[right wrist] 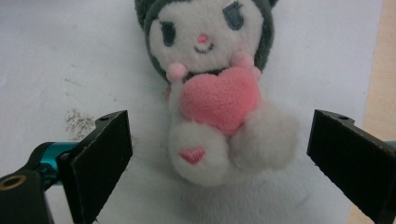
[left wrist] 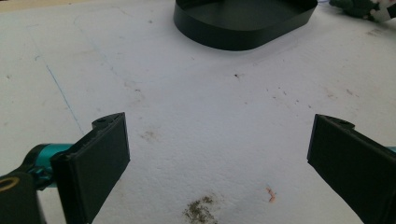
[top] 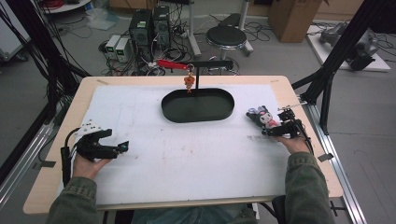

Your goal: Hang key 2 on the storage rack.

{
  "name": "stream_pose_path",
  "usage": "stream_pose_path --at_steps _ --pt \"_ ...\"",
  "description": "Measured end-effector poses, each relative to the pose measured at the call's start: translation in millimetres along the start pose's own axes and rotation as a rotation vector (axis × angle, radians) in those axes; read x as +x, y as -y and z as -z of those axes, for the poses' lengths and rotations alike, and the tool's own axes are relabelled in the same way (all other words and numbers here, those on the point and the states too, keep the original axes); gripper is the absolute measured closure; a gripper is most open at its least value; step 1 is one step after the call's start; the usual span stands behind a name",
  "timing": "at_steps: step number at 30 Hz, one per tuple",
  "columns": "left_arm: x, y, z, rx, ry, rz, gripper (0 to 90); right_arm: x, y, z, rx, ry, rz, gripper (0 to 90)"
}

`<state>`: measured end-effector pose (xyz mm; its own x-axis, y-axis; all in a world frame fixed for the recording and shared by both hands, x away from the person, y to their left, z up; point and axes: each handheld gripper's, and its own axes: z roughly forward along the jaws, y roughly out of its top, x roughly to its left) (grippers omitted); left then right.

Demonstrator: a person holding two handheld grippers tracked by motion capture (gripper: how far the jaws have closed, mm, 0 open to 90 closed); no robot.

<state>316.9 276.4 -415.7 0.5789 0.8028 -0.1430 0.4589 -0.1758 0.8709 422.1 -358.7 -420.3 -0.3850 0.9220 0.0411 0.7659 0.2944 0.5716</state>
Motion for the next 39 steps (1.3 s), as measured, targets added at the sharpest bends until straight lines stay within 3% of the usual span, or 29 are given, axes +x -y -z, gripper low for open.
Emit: stream_pose_path --at_steps 5,10,13,18,22,32,39 --pt "-0.3 -0.1 0.6 -0.003 0.01 -0.003 6.0 -1.6 -2.1 -4.9 -0.006 0.005 -0.02 17.4" --pt "-0.3 0.0 -0.3 -0.002 0.011 -0.003 6.0 -1.6 -4.7 -4.3 -0.034 0.033 -0.056 39.2" --pt "-0.3 -0.1 -0.1 -0.001 0.011 -0.005 6.0 -2.1 -5.1 -3.1 -0.037 -0.003 -0.086 46.7" --pt "-0.3 -0.1 -0.4 -0.001 0.01 -0.004 6.0 2.1 -5.4 1.8 -0.028 0.026 -0.026 49.5" --pt "-0.6 0.1 -0.7 0.001 0.008 -0.003 6.0 4.7 -4.3 6.0 -0.027 0.015 -0.018 49.6" --pt "-0.5 0.0 -1.4 0.004 0.009 -0.005 6.0 5.6 -3.3 20.2 -0.08 -0.048 -0.057 49.5" --pt "0.3 -0.2 -1.0 0.001 0.008 -0.005 6.0 8.2 -7.3 32.6 -0.103 -0.074 -0.051 49.5"
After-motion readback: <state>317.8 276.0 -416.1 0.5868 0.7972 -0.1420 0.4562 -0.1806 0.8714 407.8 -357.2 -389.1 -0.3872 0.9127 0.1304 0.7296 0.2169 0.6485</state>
